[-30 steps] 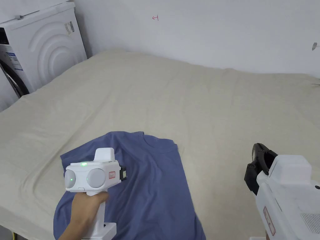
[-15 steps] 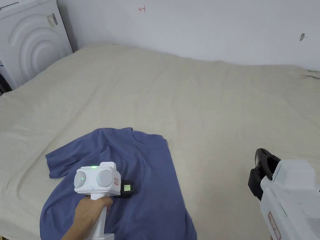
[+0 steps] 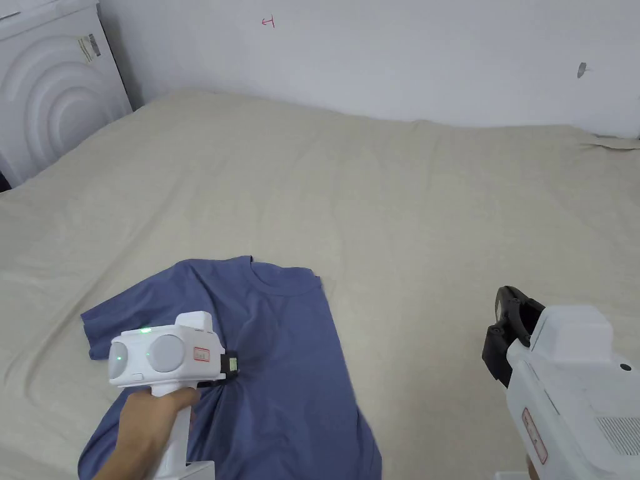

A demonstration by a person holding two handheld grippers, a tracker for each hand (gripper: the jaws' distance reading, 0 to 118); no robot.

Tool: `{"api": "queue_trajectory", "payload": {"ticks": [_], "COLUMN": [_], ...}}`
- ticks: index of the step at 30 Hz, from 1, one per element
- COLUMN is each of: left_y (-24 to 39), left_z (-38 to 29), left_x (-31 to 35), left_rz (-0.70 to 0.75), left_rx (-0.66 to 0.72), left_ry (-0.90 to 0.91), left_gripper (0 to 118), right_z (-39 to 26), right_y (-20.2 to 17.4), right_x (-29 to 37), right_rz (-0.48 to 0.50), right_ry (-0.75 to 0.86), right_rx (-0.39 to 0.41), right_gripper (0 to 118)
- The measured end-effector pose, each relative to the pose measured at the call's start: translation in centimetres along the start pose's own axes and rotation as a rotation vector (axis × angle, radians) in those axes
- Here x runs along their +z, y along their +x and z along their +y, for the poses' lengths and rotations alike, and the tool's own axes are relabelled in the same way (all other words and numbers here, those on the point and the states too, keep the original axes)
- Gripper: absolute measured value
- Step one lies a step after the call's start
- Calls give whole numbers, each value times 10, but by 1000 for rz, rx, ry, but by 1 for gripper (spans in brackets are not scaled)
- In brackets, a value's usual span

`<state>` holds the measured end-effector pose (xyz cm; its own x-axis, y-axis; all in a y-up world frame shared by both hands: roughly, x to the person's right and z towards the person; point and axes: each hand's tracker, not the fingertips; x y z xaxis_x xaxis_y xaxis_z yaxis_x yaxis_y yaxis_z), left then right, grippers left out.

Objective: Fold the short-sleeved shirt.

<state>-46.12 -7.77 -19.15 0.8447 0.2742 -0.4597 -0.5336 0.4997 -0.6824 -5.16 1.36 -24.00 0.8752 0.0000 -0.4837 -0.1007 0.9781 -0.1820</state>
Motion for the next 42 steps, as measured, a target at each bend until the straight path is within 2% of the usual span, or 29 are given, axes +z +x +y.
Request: {"api": "queue_trajectory", "payload": {"ticks": [4, 8, 15, 23, 31, 34, 38, 42], "left_y": [-1, 16, 114, 243, 359, 390, 411, 416], "left_z": [7, 17, 37, 70, 58, 44, 13, -26], "left_x": [33, 47, 81, 99, 122, 111, 76, 23], "left_rz": [-95, -141, -298, -480, -617, -608, -617, -543], "left_rx": [73, 33, -116, -276, -437, -509, -584, -655], "left_ry": [53, 87, 171, 218, 242, 211, 84, -33], "left_gripper": [0, 0, 0, 0, 0, 0, 0, 0], "right_z": [3, 7, 16, 24, 30, 31, 28, 23], "right_y": [5, 15, 43, 87, 129, 141, 156, 167], "right_x": [6, 16, 41, 78, 112, 122, 132, 139], "right_rz": [-3, -17, -71, -180, -304, -341, -381, -409], "right_ry": [15, 31, 65, 105, 141, 145, 144, 131], "right_rx": [-6, -18, -22, -32, -40, -43, -49, -61], "right_gripper": [0, 0, 0, 0, 0, 0, 0, 0]}}
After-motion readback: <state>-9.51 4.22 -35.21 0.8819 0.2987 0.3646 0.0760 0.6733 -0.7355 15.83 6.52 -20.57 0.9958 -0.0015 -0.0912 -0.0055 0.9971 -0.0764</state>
